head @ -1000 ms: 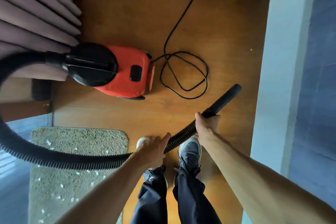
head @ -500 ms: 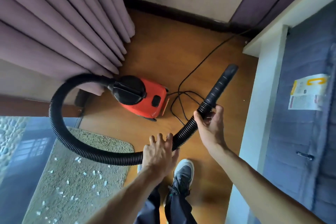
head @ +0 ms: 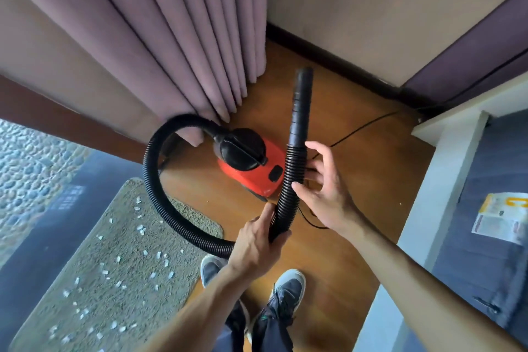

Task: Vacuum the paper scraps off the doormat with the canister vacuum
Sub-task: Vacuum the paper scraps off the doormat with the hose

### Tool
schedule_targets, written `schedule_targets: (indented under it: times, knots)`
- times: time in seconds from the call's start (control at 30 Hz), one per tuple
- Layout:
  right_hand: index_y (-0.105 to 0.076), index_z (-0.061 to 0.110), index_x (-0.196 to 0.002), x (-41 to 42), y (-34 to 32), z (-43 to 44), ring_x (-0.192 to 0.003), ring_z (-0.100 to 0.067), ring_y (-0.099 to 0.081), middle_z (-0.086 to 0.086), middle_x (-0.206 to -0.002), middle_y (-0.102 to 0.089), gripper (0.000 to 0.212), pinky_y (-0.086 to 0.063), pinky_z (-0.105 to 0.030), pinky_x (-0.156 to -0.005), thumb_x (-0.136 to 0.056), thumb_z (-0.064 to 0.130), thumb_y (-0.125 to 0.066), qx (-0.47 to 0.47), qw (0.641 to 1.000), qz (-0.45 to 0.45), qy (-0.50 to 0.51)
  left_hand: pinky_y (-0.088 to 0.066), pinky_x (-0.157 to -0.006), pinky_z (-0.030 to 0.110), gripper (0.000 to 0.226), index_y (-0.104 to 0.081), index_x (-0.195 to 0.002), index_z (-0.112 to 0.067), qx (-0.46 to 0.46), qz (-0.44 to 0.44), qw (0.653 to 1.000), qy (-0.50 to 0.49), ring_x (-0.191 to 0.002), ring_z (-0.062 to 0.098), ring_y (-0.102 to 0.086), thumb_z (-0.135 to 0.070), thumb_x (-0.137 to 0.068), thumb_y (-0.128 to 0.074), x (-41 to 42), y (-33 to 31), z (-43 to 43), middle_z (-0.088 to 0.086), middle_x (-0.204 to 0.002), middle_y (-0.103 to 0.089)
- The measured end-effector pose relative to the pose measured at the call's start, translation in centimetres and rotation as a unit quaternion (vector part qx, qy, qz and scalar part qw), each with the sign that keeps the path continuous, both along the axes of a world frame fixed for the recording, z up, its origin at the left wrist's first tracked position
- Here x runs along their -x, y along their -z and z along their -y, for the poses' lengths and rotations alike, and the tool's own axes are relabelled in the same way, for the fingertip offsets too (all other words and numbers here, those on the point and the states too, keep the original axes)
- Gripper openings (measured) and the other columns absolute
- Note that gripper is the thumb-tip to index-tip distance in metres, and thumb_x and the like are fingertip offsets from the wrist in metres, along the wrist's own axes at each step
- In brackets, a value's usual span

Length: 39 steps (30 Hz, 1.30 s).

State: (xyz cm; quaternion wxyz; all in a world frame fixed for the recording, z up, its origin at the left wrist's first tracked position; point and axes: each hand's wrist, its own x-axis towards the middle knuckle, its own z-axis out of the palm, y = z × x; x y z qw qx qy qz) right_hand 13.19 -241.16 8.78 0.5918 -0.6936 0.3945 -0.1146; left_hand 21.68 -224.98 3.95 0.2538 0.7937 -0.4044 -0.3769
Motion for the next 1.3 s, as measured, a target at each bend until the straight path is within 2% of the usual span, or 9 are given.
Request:
schedule_targets:
  times: [0.13, 0.23, 0.43, 0.57, 0.7, 0.83, 1.0, 1.13, 1.3]
  knots:
    - [-0.035, 0.033, -0.144, -3.2, -0.2, -0.4, -0.113, -0.019, -0.061, -0.004, -0.128, -0.06, 0.08, -0.048, -0.045, -0.103, -0.08, -0.003, -0.068, 0.001, 0.998, 0.013, -0.06, -0.046, -0.056, 0.035, 0.034, -0.038, -0.105, -0.042, 0.049, -0.102, 0.993, -0.046, -0.058, 0.024, -0.058, -0.04, -0.087, -0.066, -1.3, 0.0, -1.3, 0.003, -0.069, -0.065]
    - [-0.037, 0.025, -0.146, -5.6, -0.4, -1.0, -0.122, -0.02, -0.056, -0.004, -0.137, -0.055, 0.079, -0.045, -0.045, -0.106, -0.078, 0.001, -0.068, 0.0, 0.994, 0.024, -0.111, -0.052, -0.063, 0.024, 0.044, -0.038, -0.107, -0.062, 0.06, -0.167, 0.98, -0.091, -0.066, 0.018, -0.065, -0.038, -0.087, -0.069, -2.6, -0.6, -2.4, -0.003, -0.076, -0.068]
    - [-0.038, 0.03, -0.147, -10.7, -1.0, -2.9, -0.124, -0.021, -0.054, 0.001, -0.139, -0.053, 0.076, -0.043, -0.048, -0.108, -0.082, 0.005, -0.068, -0.052, 0.976, 0.029, -0.211, -0.059, -0.072, 0.029, 0.045, -0.048, -0.119, -0.031, 0.091, -0.246, 0.953, -0.155, -0.076, 0.015, -0.071, -0.052, -0.083, -0.067, -4.5, -2.0, -5.4, 0.0, -0.092, -0.074]
    - [-0.041, 0.034, -0.144, -14.7, -1.1, -4.7, -0.111, -0.027, -0.059, -0.007, -0.132, -0.056, 0.075, -0.048, -0.051, -0.102, -0.082, 0.006, -0.071, -0.109, 0.954, 0.018, -0.28, -0.055, -0.08, 0.02, 0.047, -0.047, -0.121, -0.045, 0.098, -0.277, 0.931, -0.216, -0.084, 0.011, -0.071, -0.049, -0.08, -0.069, -5.7, -2.5, -7.5, -0.007, -0.094, -0.073]
    - [-0.041, 0.028, -0.144, -18.9, -0.4, -7.3, -0.105, -0.017, -0.057, -0.004, -0.131, -0.056, 0.075, -0.049, -0.033, -0.098, -0.082, 0.002, -0.073, -0.114, 0.93, -0.01, -0.349, -0.057, -0.091, 0.04, 0.053, -0.051, -0.126, -0.036, 0.101, -0.342, 0.89, -0.283, -0.093, 0.024, -0.071, -0.047, -0.078, -0.07, -7.1, -2.2, -9.8, 0.002, -0.097, -0.073]
    - [-0.041, 0.024, -0.144, -23.1, 0.3, -9.8, -0.1, -0.001, -0.057, 0.003, -0.125, -0.057, 0.072, -0.051, -0.031, -0.096, -0.083, 0.003, -0.075, -0.131, 0.9, -0.038, -0.415, -0.056, -0.079, 0.028, 0.044, -0.052, -0.126, -0.025, 0.122, -0.4, 0.845, -0.334, -0.085, 0.015, -0.068, -0.024, -0.086, -0.07, -9.0, -2.5, -11.9, -0.004, -0.087, -0.069]
    - [-0.043, 0.027, -0.14, -27.2, 2.2, -13.6, -0.104, -0.014, -0.06, -0.002, -0.122, -0.058, 0.073, -0.051, -0.04, -0.098, -0.079, 0.011, -0.081, -0.122, 0.863, -0.065, -0.486, -0.05, -0.073, 0.015, 0.025, -0.056, -0.116, -0.011, 0.145, -0.405, 0.8, -0.419, -0.081, 0.004, -0.058, -0.005, -0.093, -0.065, -10.1, -1.9, -14.0, 0.0, -0.086, -0.058]
    - [-0.042, 0.023, -0.139, -28.7, 3.9, -16.8, -0.086, 0.016, -0.052, 0.02, -0.106, -0.05, 0.073, -0.042, -0.01, -0.083, -0.078, 0.011, -0.081, -0.127, 0.821, -0.093, -0.548, -0.046, -0.065, 0.012, 0.035, -0.06, -0.108, -0.009, 0.144, -0.416, 0.748, -0.496, -0.073, 0.001, -0.057, -0.026, -0.08, -0.072, -9.7, -0.9, -15.2, -0.013, -0.075, -0.061]
    - [-0.044, 0.038, -0.133, -29.1, 5.8, -19.7, -0.097, -0.005, -0.054, 0.01, -0.115, -0.054, 0.073, -0.047, -0.03, -0.097, -0.074, 0.026, -0.084, -0.113, 0.777, -0.117, -0.608, -0.059, -0.076, 0.035, 0.049, -0.053, -0.12, -0.02, 0.145, -0.433, 0.663, -0.594, -0.098, 0.026, -0.067, -0.028, -0.075, -0.071, -8.4, -0.2, -16.1, 0.02, -0.108, -0.067]
